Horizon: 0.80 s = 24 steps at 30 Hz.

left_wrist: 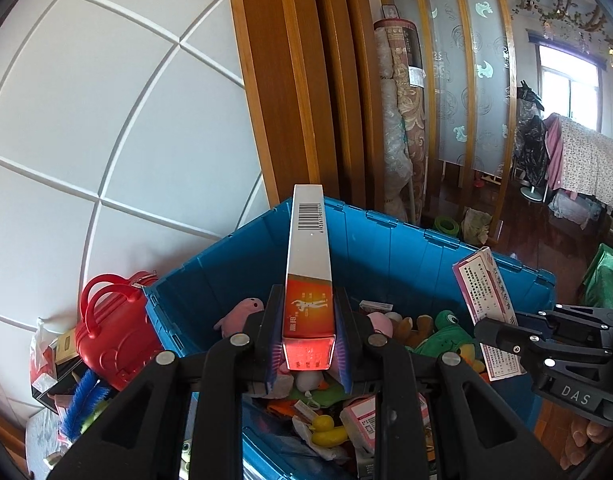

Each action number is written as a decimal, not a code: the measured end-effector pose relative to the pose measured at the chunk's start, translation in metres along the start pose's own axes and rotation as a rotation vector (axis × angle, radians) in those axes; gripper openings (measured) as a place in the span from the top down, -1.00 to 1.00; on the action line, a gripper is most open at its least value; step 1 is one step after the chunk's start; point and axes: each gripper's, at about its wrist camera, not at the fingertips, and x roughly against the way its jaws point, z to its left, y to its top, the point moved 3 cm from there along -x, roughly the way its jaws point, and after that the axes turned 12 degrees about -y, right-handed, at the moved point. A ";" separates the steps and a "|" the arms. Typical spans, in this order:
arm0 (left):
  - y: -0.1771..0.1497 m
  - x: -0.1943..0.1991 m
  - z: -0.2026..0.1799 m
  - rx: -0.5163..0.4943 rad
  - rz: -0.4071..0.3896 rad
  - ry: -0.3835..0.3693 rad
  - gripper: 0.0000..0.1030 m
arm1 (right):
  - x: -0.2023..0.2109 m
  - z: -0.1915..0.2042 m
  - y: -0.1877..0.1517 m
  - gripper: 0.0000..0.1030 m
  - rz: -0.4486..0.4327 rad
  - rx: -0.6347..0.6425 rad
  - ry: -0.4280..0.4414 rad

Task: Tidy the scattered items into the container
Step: 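Open both grippers over the bin to drop the two medicine boxes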

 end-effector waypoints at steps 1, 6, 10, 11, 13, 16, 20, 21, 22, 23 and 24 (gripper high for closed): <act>0.001 0.000 0.000 0.003 -0.001 0.005 0.57 | 0.000 -0.001 0.000 0.66 0.000 -0.003 -0.002; 0.005 0.005 0.005 0.033 0.008 0.066 -0.69 | 0.000 -0.001 0.000 -0.39 -0.008 0.002 -0.044; 0.003 0.018 0.009 0.031 0.004 0.121 -1.00 | 0.006 -0.001 -0.002 -0.99 -0.033 -0.012 -0.045; 0.002 0.021 0.011 0.034 0.008 0.129 -1.00 | 0.006 -0.001 -0.004 -0.99 -0.031 -0.015 -0.043; 0.000 0.027 0.014 0.037 0.017 0.154 -1.00 | 0.007 0.003 -0.006 -0.99 -0.030 -0.009 -0.040; -0.007 0.039 0.020 0.043 0.023 0.181 -1.00 | 0.011 0.010 -0.008 -0.99 -0.029 -0.006 -0.027; -0.018 0.057 0.031 0.069 0.030 0.218 -1.00 | 0.020 0.028 -0.011 -0.99 -0.030 0.016 -0.001; -0.021 0.062 0.034 0.077 0.031 0.229 -1.00 | 0.022 0.033 -0.013 -0.99 -0.029 0.025 0.007; -0.025 0.067 0.038 0.084 0.032 0.238 -1.00 | 0.025 0.039 -0.014 -0.99 -0.028 0.034 0.013; -0.029 0.073 0.042 0.094 0.033 0.246 -1.00 | 0.026 0.044 -0.015 -0.99 -0.025 0.042 0.020; -0.034 0.079 0.046 0.106 0.036 0.255 -1.00 | 0.028 0.050 -0.017 -0.99 -0.020 0.052 0.029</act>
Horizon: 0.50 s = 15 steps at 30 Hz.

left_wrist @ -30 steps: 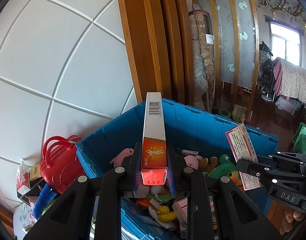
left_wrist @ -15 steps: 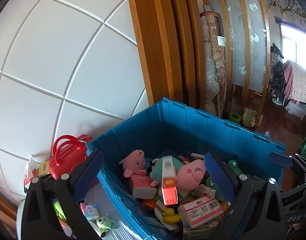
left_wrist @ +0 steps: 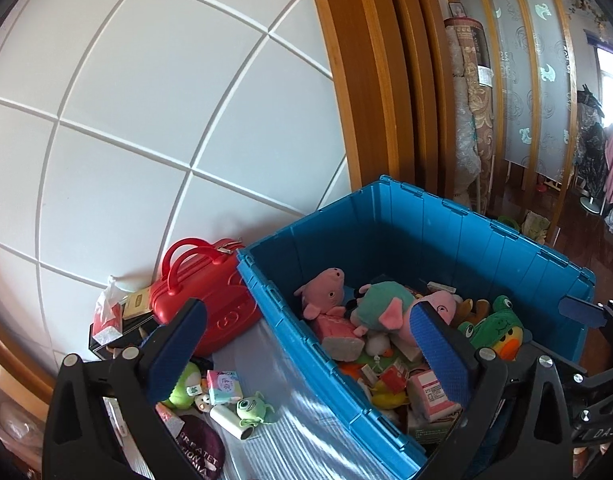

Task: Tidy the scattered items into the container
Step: 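Open both grippers over the bin to drop the two medicine boxes, then withdraw both grippers from the bin back toward the pile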

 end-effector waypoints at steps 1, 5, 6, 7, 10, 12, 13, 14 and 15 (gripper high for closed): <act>-0.005 0.005 0.006 0.014 0.004 0.007 -1.00 | 0.002 0.007 -0.002 -0.99 0.004 0.012 0.009; -0.026 0.026 0.030 0.051 0.012 0.048 -1.00 | 0.011 0.039 -0.011 -1.00 0.012 0.072 0.042; -0.031 0.032 0.036 0.057 0.013 0.063 -1.00 | 0.013 0.047 -0.014 -1.00 0.017 0.087 0.051; -0.037 0.037 0.041 0.064 0.015 0.074 -1.00 | 0.014 0.056 -0.016 -1.00 0.023 0.100 0.063; -0.054 0.054 0.058 0.098 0.019 0.100 -1.00 | 0.021 0.079 -0.026 -1.00 0.038 0.136 0.096; -0.066 0.067 0.071 0.120 0.018 0.134 -1.00 | 0.025 0.095 -0.033 -1.00 0.054 0.159 0.118; -0.072 0.074 0.076 0.130 0.019 0.147 -1.00 | 0.027 0.103 -0.036 -1.00 0.061 0.171 0.125; -0.079 0.080 0.082 0.141 0.020 0.158 -1.00 | 0.029 0.110 -0.039 -1.00 0.067 0.182 0.131; -0.084 0.086 0.087 0.152 0.024 0.167 -1.00 | 0.031 0.117 -0.042 -1.00 0.075 0.194 0.136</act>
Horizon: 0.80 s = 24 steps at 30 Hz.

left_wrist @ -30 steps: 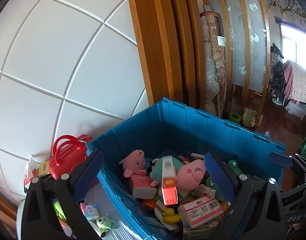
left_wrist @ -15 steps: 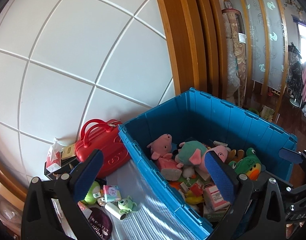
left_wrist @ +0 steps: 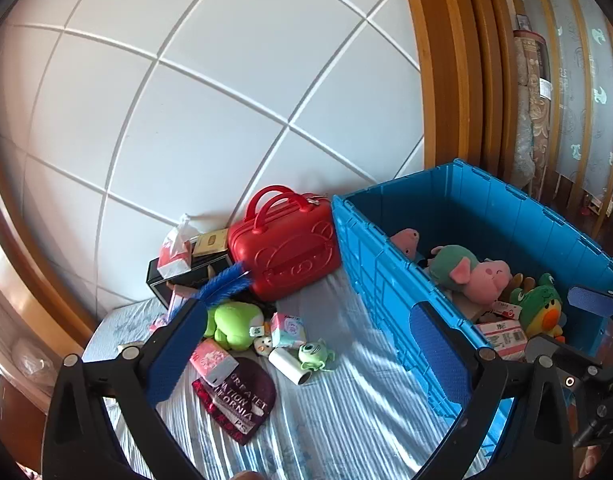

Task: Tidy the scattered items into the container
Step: 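Withdraw both grippers from the bin back toward the pile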

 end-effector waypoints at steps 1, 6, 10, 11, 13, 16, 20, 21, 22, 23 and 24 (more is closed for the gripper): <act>-0.005 0.004 0.007 0.012 0.004 0.010 -1.00 | 0.001 0.007 -0.002 -1.00 0.010 0.011 0.007; -0.032 0.026 0.045 0.069 0.012 0.066 -1.00 | 0.004 0.037 -0.011 -1.00 0.049 0.049 0.017; -0.056 0.042 0.076 0.127 0.027 0.091 -1.00 | 0.006 0.056 -0.017 -1.00 0.082 0.089 -0.003; -0.062 0.045 0.082 0.139 0.032 0.101 -1.00 | 0.007 0.060 -0.018 -1.00 0.086 0.098 -0.006; -0.072 0.053 0.093 0.157 0.040 0.123 -1.00 | 0.009 0.068 -0.020 -1.00 0.092 0.112 -0.011; -0.085 0.062 0.106 0.173 0.050 0.148 -1.00 | 0.015 0.078 -0.021 -1.00 0.097 0.119 -0.008; -0.099 0.070 0.118 0.194 0.066 0.178 -1.00 | 0.019 0.087 -0.023 -1.00 0.106 0.125 -0.008; -0.101 0.072 0.121 0.198 0.067 0.187 -1.00 | 0.020 0.088 -0.023 -1.00 0.107 0.126 -0.009; -0.103 0.073 0.124 0.204 0.070 0.191 -1.00 | 0.021 0.089 -0.023 -1.00 0.109 0.127 -0.009; -0.105 0.073 0.126 0.212 0.074 0.191 -1.00 | 0.021 0.090 -0.023 -1.00 0.110 0.129 -0.008; -0.106 0.074 0.128 0.222 0.077 0.192 -1.00 | 0.022 0.091 -0.023 -1.00 0.110 0.130 -0.010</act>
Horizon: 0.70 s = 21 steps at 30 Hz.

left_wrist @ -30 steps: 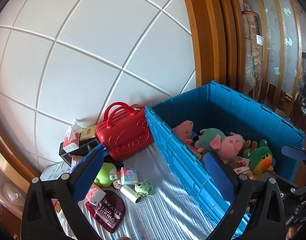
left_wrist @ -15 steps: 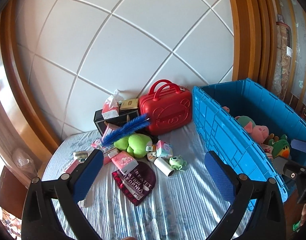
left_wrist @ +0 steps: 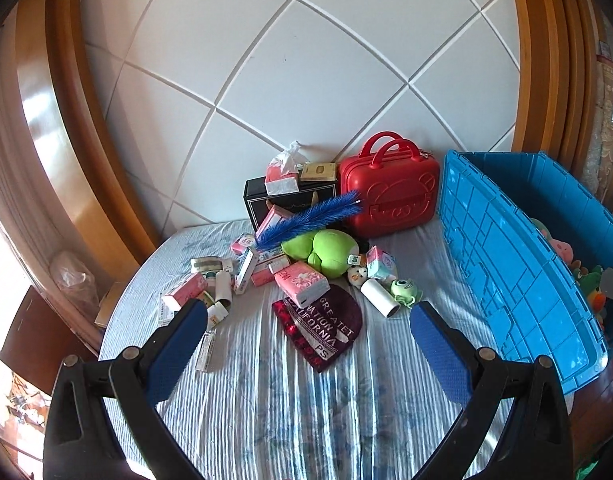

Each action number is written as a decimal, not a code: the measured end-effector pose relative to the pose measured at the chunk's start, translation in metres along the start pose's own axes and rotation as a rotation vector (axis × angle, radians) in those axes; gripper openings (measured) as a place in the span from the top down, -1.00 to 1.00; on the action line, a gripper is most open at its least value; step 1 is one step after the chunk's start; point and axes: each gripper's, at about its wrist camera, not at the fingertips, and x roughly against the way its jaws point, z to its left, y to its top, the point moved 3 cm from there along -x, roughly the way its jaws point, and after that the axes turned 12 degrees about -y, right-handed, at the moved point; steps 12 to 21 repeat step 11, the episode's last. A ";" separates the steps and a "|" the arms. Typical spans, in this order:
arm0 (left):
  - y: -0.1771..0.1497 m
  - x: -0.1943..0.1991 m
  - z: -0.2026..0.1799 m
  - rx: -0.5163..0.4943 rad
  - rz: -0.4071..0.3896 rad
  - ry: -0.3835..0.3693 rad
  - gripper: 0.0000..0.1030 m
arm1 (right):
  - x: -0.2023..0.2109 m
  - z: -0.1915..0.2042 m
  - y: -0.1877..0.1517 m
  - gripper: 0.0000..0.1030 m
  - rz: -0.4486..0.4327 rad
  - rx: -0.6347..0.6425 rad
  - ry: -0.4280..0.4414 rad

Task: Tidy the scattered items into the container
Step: 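Withdraw both grippers from the bin back toward the pile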

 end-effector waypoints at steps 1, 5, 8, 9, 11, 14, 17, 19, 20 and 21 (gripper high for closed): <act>-0.001 0.000 0.002 0.009 0.003 0.001 -1.00 | 0.000 0.000 0.000 -1.00 0.000 -0.002 0.000; -0.002 -0.001 0.006 0.032 0.007 -0.004 -1.00 | 0.001 0.000 0.000 -1.00 0.003 -0.001 -0.003; -0.002 -0.002 0.007 0.045 0.006 -0.016 -1.00 | 0.000 0.002 -0.001 -1.00 0.012 0.000 0.002; -0.003 -0.002 0.007 0.051 0.010 -0.023 -1.00 | 0.000 0.001 -0.001 -1.00 0.014 -0.003 0.001; -0.002 -0.003 0.005 0.044 0.011 -0.036 -1.00 | -0.001 0.001 -0.001 -1.00 0.017 -0.005 -0.001; -0.002 -0.003 0.005 0.044 0.011 -0.036 -1.00 | -0.001 0.001 -0.001 -1.00 0.017 -0.005 -0.001; -0.002 -0.003 0.005 0.044 0.011 -0.036 -1.00 | -0.001 0.001 -0.001 -1.00 0.017 -0.005 -0.001; -0.002 -0.003 0.005 0.044 0.011 -0.036 -1.00 | -0.001 0.001 -0.001 -1.00 0.017 -0.005 -0.001; -0.002 -0.003 0.005 0.044 0.011 -0.036 -1.00 | -0.001 0.001 -0.001 -1.00 0.017 -0.005 -0.001; -0.002 -0.003 0.005 0.044 0.011 -0.036 -1.00 | -0.001 0.001 -0.001 -1.00 0.017 -0.005 -0.001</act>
